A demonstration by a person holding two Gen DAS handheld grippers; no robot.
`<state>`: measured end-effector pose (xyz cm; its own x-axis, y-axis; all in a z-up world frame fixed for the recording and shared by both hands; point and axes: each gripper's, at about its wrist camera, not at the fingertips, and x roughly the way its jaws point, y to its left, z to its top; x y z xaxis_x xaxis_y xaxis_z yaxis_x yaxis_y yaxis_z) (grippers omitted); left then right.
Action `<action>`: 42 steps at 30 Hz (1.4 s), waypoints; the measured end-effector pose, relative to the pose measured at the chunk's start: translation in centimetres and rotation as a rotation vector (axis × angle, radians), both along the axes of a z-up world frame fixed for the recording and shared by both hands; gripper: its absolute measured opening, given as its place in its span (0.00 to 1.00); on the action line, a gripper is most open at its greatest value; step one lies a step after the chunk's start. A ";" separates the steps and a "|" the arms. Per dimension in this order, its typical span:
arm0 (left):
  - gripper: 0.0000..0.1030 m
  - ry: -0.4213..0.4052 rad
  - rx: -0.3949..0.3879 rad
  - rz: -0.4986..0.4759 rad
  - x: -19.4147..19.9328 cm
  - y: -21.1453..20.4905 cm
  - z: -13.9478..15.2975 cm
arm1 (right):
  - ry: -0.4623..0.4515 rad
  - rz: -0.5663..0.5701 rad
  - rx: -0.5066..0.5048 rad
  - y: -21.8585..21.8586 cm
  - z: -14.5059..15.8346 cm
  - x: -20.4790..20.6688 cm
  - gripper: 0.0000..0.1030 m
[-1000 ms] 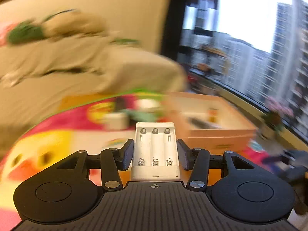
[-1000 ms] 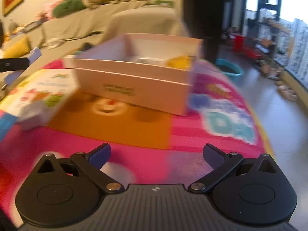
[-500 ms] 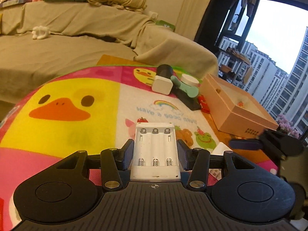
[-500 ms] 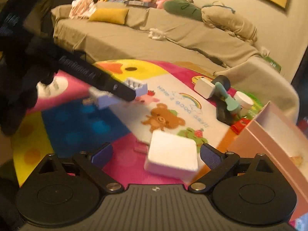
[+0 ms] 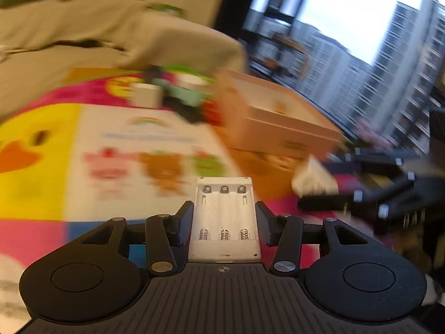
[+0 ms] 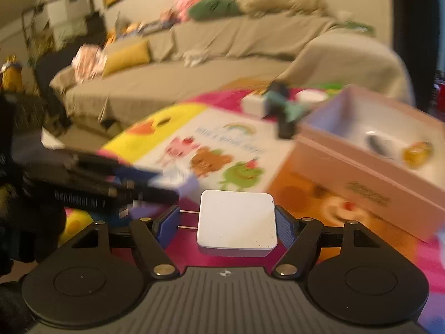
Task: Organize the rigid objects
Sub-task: 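Place the charger in the box with the left gripper while the right gripper carries a white adapter there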
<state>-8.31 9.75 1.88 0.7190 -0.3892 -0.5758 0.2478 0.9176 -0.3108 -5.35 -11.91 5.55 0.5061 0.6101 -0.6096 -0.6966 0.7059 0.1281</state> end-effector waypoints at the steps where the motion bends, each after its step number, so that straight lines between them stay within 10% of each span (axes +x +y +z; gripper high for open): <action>1: 0.51 0.002 0.005 -0.038 0.2 -1.0 0.4 | -0.022 -0.020 0.007 -1.1 0.6 -0.4 0.70; 10: 0.51 -0.196 0.095 -0.109 6.9 -7.6 7.7 | -0.198 -0.235 0.017 -9.7 3.2 -2.9 0.70; 17: 0.50 -0.208 0.016 0.010 15.2 -10.2 6.6 | -0.166 -0.296 0.019 -11.2 1.3 -2.1 0.70; 42: 0.50 -0.070 -0.089 0.149 3.8 0.9 0.1 | -0.098 -0.327 0.127 -4.6 5.1 10.7 0.75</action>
